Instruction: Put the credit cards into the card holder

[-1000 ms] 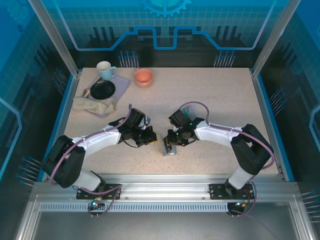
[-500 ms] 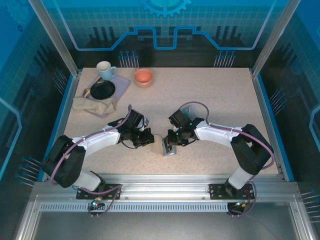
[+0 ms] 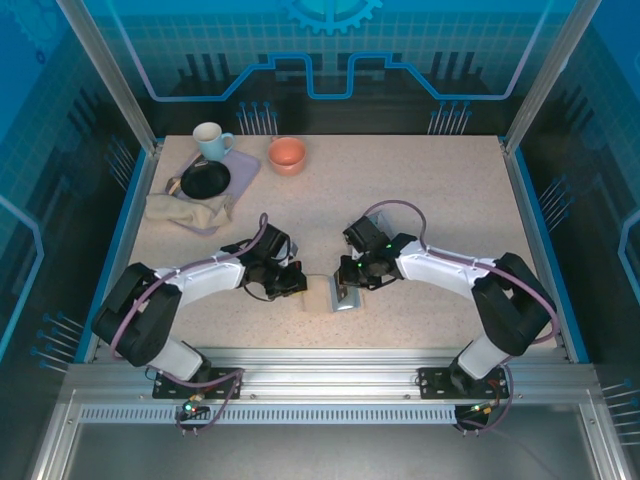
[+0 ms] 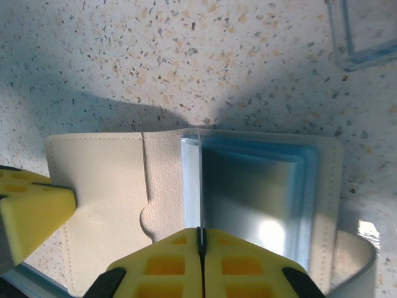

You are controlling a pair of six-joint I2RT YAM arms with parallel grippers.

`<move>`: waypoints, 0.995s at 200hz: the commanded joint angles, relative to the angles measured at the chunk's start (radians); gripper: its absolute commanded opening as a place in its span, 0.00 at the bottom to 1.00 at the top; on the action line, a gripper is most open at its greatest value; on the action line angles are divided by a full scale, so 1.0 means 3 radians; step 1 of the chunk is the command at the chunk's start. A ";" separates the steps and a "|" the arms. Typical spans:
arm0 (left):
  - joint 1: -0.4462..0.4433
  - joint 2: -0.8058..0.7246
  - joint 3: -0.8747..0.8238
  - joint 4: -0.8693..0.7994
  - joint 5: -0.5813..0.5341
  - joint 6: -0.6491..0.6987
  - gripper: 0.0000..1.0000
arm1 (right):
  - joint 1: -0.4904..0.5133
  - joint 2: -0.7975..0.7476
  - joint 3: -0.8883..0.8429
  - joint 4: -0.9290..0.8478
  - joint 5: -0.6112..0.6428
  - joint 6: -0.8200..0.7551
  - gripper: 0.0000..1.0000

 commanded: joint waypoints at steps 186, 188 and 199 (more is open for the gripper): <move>-0.0003 0.0313 0.0159 -0.0067 0.0036 0.0071 0.00 | -0.0254 -0.0410 -0.0420 0.0060 -0.0126 0.0016 0.07; -0.0003 0.0315 0.0160 -0.0065 0.0040 0.0071 0.00 | -0.0252 -0.0415 -0.0412 0.0059 -0.0130 0.0013 0.07; -0.0006 0.0327 0.0163 -0.0040 0.0052 0.0058 0.00 | -0.0238 -0.0431 -0.0387 0.0059 -0.0133 0.0026 0.07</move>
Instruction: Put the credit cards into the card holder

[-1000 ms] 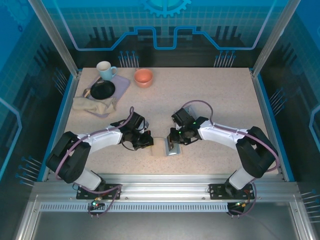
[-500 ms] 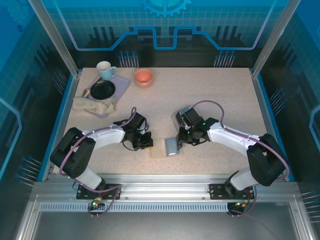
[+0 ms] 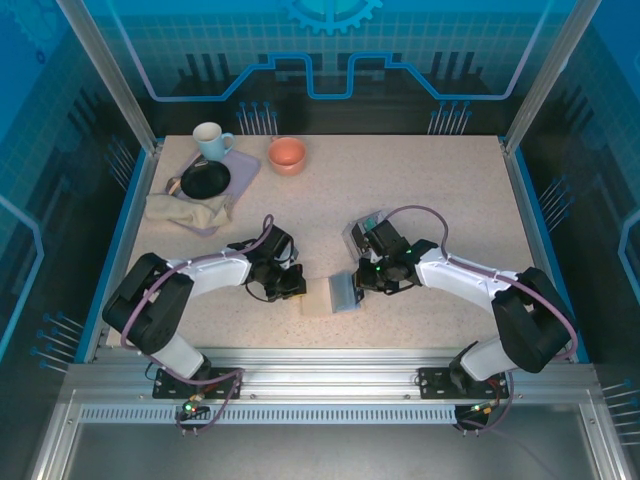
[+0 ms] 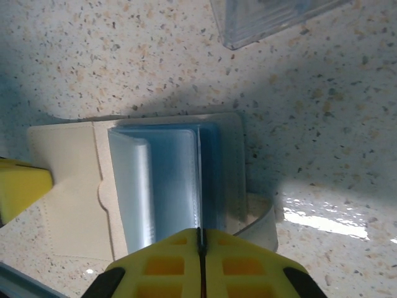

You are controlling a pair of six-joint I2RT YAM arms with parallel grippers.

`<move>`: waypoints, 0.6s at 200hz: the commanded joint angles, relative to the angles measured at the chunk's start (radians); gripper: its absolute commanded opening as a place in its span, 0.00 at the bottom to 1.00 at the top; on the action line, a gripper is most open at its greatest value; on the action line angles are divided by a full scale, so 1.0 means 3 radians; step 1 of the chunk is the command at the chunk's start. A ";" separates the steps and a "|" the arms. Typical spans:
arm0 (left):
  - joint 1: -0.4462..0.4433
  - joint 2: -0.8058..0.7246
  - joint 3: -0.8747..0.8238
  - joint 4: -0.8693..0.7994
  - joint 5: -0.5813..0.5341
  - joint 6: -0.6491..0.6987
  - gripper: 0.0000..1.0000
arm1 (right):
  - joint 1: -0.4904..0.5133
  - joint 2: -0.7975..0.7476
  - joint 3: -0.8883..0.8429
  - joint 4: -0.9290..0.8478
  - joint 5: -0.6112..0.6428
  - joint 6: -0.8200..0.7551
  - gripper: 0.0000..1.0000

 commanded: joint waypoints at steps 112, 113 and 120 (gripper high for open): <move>-0.0010 0.0085 0.0076 0.0069 0.0100 -0.0060 0.00 | 0.0049 -0.0250 0.0146 -0.0411 0.0438 0.0052 0.10; -0.0008 0.0085 0.0077 0.0071 0.0103 -0.0060 0.00 | 0.0046 -0.0248 0.0147 -0.0410 0.0435 0.0051 0.10; -0.0009 0.0085 0.0080 0.0072 0.0105 -0.0065 0.00 | 0.0049 -0.0246 0.0143 -0.0377 0.0395 0.0044 0.10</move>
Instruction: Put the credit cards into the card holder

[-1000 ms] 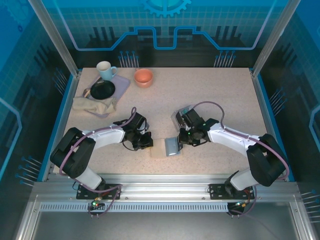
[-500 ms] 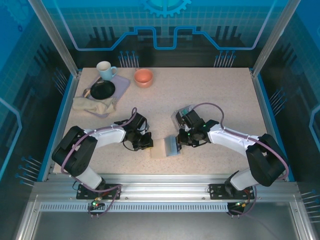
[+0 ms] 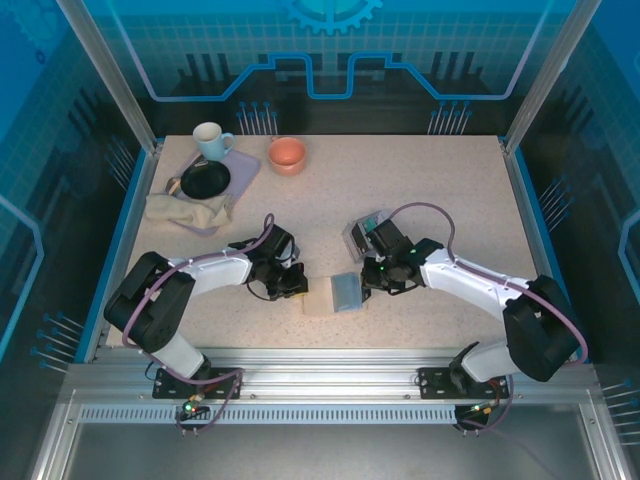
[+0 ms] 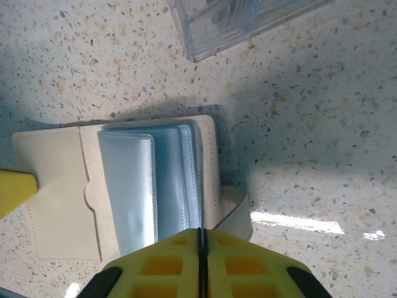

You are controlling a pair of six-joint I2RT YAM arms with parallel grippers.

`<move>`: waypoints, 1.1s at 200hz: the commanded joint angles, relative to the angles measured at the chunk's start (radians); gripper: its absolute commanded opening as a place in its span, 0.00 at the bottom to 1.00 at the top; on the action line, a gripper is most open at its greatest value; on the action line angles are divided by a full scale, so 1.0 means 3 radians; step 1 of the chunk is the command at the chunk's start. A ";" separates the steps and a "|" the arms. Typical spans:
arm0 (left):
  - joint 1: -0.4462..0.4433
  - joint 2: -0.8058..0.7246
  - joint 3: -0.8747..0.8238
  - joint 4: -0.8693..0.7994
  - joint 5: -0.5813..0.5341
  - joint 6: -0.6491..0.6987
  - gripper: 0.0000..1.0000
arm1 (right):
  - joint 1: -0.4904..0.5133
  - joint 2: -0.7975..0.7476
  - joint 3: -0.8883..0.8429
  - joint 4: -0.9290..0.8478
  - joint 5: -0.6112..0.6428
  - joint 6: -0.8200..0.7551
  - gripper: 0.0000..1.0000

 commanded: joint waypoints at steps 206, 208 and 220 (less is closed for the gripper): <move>-0.0006 0.0088 0.0041 0.0028 0.0069 -0.0056 0.00 | 0.0135 0.0353 0.0076 0.0137 -0.0114 0.0018 0.08; -0.0010 0.0089 0.0045 0.0028 0.0071 -0.0056 0.00 | 0.0133 0.0353 0.0075 0.0143 -0.0124 0.0023 0.08; -0.0010 0.0104 0.0046 0.0027 0.0074 -0.0056 0.00 | 0.0136 0.0339 0.0068 0.0219 -0.0196 0.0040 0.08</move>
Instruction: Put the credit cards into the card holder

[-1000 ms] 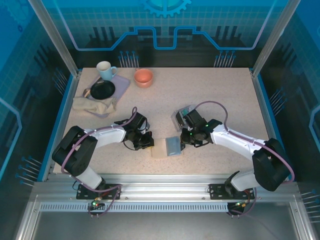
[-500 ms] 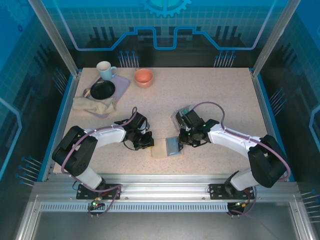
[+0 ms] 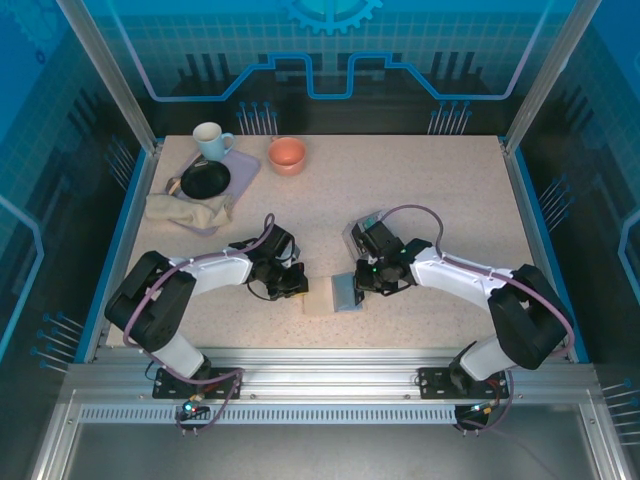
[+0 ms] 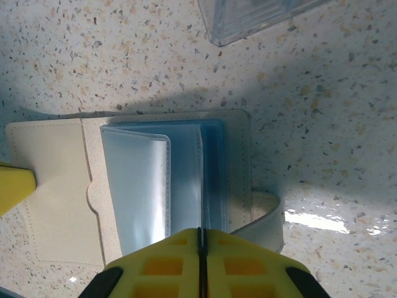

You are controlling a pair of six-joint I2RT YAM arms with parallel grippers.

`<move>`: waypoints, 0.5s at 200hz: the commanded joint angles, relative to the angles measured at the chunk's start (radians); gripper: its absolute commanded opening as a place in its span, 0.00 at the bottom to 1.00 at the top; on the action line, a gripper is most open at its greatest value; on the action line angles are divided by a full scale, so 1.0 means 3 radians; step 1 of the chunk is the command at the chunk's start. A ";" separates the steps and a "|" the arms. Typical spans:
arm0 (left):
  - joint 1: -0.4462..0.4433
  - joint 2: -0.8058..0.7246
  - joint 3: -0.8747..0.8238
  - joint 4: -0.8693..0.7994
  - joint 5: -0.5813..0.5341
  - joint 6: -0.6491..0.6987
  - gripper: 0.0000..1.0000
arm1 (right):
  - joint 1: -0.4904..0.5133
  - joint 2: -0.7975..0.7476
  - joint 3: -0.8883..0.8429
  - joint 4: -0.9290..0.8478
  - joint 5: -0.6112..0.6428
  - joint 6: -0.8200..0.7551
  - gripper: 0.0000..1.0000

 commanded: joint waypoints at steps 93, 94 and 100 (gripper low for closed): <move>-0.0042 0.0149 0.0048 0.0143 0.0113 -0.0133 0.00 | 0.0095 0.0301 0.0047 0.0811 -0.0742 0.0261 0.08; -0.0042 0.0149 0.0050 0.0144 0.0113 -0.0138 0.00 | 0.0097 0.0304 0.0047 0.0813 -0.0747 0.0262 0.08; -0.0042 0.0147 0.0042 0.0176 0.0114 -0.0160 0.00 | 0.0103 0.0327 0.0129 0.0832 -0.0781 0.0253 0.08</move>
